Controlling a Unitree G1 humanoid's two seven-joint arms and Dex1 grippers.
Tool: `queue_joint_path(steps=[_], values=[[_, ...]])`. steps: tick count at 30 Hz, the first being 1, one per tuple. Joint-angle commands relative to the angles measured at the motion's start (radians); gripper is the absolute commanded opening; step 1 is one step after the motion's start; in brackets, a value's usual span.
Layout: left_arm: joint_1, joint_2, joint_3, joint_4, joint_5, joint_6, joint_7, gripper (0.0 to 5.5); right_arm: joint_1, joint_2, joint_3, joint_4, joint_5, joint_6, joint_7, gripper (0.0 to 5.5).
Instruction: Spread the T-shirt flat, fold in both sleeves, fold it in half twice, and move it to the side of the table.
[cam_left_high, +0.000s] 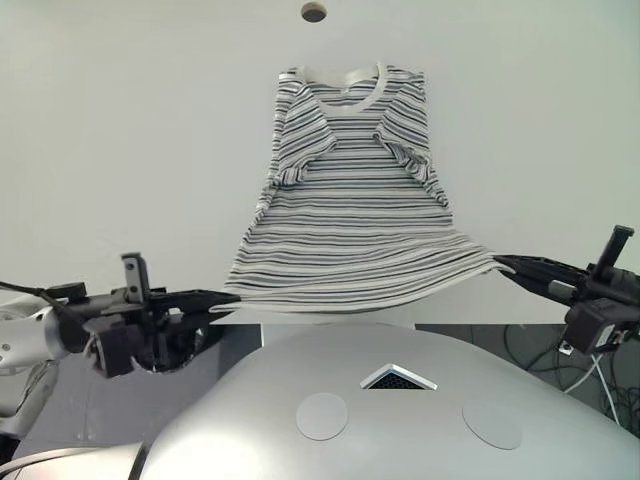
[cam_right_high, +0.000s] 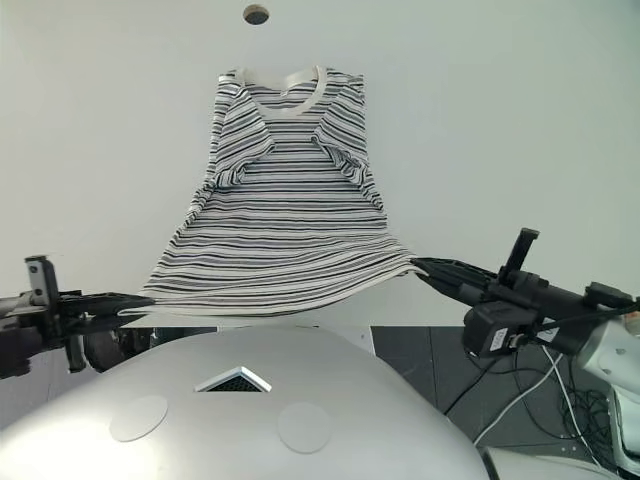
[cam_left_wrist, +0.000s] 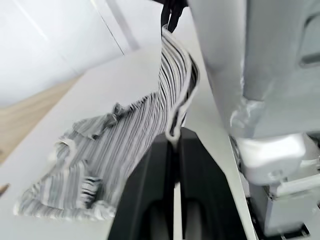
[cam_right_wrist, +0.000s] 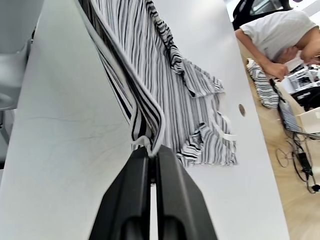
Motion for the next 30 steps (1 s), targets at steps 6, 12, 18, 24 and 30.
queue_joint_path(steps=[6,12,18,24,30], values=[[0.024,-0.177,0.198,-0.078,0.008,-0.003,-0.024,0.0,0.043,0.028,-0.132,-0.038,0.137,-0.002,0.049,0.01],[-0.38,-0.341,0.11,0.04,0.432,0.097,0.207,0.0,-0.251,-0.08,0.068,-0.01,-0.044,0.204,-0.036,0.01],[-0.666,-0.413,0.091,0.203,0.678,0.141,0.415,0.0,-0.837,-0.054,0.443,0.285,-0.27,0.354,-0.121,0.01],[-0.825,-0.424,-0.003,0.397,0.868,0.112,0.53,0.0,-1.231,0.071,0.657,0.699,-0.353,0.342,-0.126,0.01],[-1.022,-0.425,-0.124,0.664,1.026,0.073,0.64,0.0,-1.456,0.199,0.789,1.115,-0.443,0.249,-0.166,0.01]])
